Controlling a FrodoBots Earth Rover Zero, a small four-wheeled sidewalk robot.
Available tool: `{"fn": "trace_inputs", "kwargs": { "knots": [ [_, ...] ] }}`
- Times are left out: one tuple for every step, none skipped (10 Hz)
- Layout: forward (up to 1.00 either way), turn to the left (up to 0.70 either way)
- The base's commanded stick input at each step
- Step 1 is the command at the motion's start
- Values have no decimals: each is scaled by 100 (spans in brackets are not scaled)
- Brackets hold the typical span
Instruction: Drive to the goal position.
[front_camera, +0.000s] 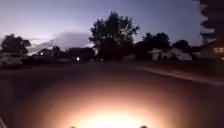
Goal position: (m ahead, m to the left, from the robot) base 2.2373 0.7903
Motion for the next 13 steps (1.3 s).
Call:
{"fn": "trace_inputs", "kwargs": {
  "knots": [
    [70, 0],
    [70, 0],
    [70, 0],
    [70, 0],
    [70, 0],
    [70, 0],
    [70, 0],
    [70, 0],
    [70, 0],
    [70, 0],
    [70, 0],
    [70, 0],
    [70, 0]
  ]
}}
